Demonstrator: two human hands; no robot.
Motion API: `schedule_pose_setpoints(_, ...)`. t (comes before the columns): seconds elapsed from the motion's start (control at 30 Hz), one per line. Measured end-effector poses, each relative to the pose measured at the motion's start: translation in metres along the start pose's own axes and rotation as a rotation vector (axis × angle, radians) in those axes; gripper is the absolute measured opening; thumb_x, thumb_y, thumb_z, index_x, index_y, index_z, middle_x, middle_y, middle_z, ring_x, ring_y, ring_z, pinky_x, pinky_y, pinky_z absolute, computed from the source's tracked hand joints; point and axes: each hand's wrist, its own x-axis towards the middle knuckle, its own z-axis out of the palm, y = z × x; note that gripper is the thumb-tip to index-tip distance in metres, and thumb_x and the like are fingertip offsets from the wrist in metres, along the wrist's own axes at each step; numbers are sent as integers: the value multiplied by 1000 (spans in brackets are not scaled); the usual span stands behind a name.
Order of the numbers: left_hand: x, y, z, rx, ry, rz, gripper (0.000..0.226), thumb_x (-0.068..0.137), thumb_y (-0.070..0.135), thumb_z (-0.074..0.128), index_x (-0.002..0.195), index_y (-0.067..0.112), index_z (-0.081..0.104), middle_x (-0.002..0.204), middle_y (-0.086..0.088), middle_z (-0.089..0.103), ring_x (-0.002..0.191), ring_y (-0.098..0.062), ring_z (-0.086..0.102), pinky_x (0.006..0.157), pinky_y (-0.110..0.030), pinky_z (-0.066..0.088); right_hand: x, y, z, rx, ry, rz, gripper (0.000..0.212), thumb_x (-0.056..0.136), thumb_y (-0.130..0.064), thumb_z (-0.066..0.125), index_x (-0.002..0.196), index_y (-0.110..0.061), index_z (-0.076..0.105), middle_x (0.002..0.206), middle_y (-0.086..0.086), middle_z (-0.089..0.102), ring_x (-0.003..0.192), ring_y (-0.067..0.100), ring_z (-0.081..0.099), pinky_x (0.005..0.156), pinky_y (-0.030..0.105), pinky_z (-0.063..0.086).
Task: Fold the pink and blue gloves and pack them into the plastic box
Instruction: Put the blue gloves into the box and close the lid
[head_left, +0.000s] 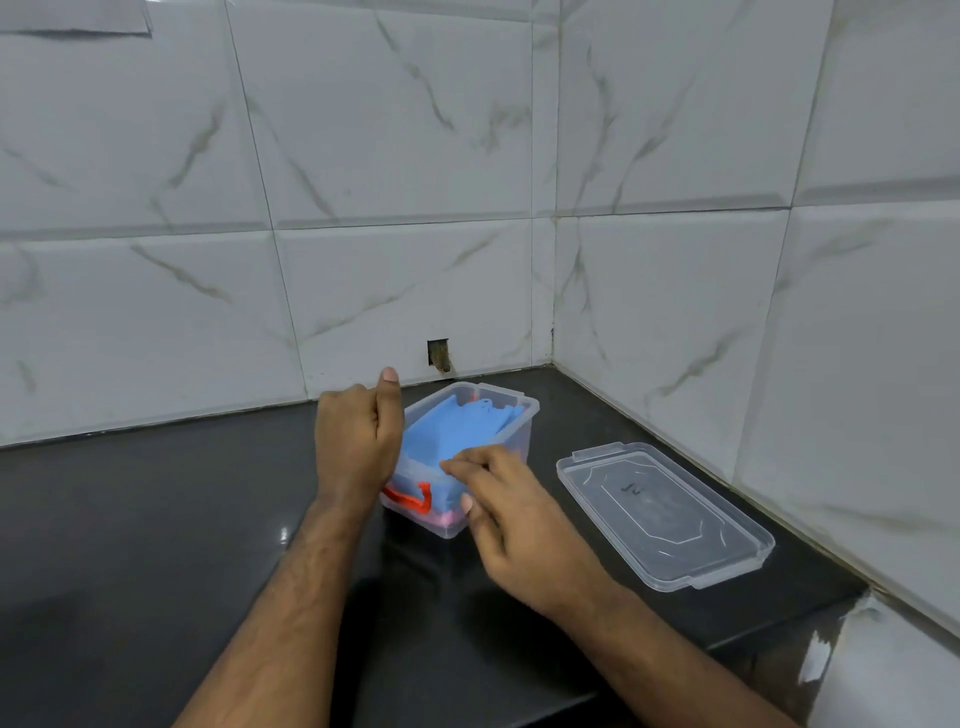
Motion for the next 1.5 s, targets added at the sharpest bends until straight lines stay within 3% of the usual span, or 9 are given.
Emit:
schedule_pose_setpoints(0.1, -6, 16, 4, -231, -80, 59, 76, 109, 43, 24, 44, 17, 55, 43, -4, 56, 44, -19, 53, 54, -34, 43, 1, -2, 2, 36, -144, -42, 56, 94, -2, 47, 149, -16, 47, 154, -5, 42, 143, 7, 38, 119, 22, 29)
schedule_pose_setpoints(0.33, -10, 17, 7, -378, -262, 16, 73, 105, 44, 26, 46, 10, 53, 40, -1, 47, 39, -10, 40, 49, -20, 33, 20, 30, -6, -173, 57, 167, 48, 97, -11, 56, 143, -24, 51, 149, -8, 48, 142, 10, 38, 118, 35, 30)
schedule_pose_setpoints(0.5, -2, 11, -5, -328, -346, 53, 70, 104, 43, 27, 48, 10, 53, 41, 3, 50, 41, -6, 41, 54, -33, 40, 33, 46, -15, -334, -52, 141, 32, 95, -45, 60, 125, -35, 60, 128, -19, 58, 130, 5, 46, 109, 27, 11)
schedule_pose_setpoints(0.63, 3, 17, -17, -43, -408, 120, 72, 94, 61, 40, 51, 5, 54, 46, -9, 48, 42, -20, 40, 52, -45, 41, 37, 41, -15, -417, -74, 61, 36, 89, -53, 63, 120, -34, 59, 120, -15, 55, 114, 9, 51, 102, 31, 26)
schedule_pose_setpoints(0.77, 2, 37, -15, 62, -678, 164, 58, 80, 72, 64, 57, 19, 63, 52, 1, 55, 50, -13, 47, 55, -42, 41, 35, 36, -14, -387, -36, 71, 32, 86, -42, 72, 113, -28, 60, 116, -8, 54, 106, 13, 53, 94, 33, 39)
schedule_pose_setpoints(0.93, 0, 47, -11, 26, -845, 140, 33, 72, 47, 89, 87, 19, 82, 83, 2, 71, 79, -19, 64, 77, -44, 52, 34, 36, -18, -419, -22, 103, 27, 88, -44, 68, 110, -29, 61, 108, -12, 57, 103, 12, 49, 88, 27, 27)
schedule_pose_setpoints(1.23, -1, 46, -13, -8, -914, -81, 16, 76, 32, 90, 72, 23, 78, 79, 7, 66, 77, -13, 60, 78, -40, 52, 34, 40, -18, -445, -88, 211, 46, 87, -68, 57, 119, -35, 64, 120, -13, 53, 115, 11, 43, 99, 33, 27)
schedule_pose_setpoints(1.33, 0, 47, -13, -4, -930, -100, 21, 75, 33, 90, 79, 15, 80, 88, 0, 69, 88, -25, 64, 83, -44, 53, 35, 41, -18, -414, -45, 205, 44, 82, -70, 60, 102, -32, 69, 104, -16, 48, 107, 10, 43, 91, 29, 23)
schedule_pose_setpoints(1.5, 3, 45, -13, 37, -987, -128, 15, 74, 33, 91, 75, 28, 76, 91, 7, 73, 91, -14, 66, 89, -34, 54, 40, 40, -17, -405, -47, 212, 48, 79, -73, 59, 92, -30, 73, 90, -20, 46, 99, 6, 41, 88, 31, 23)
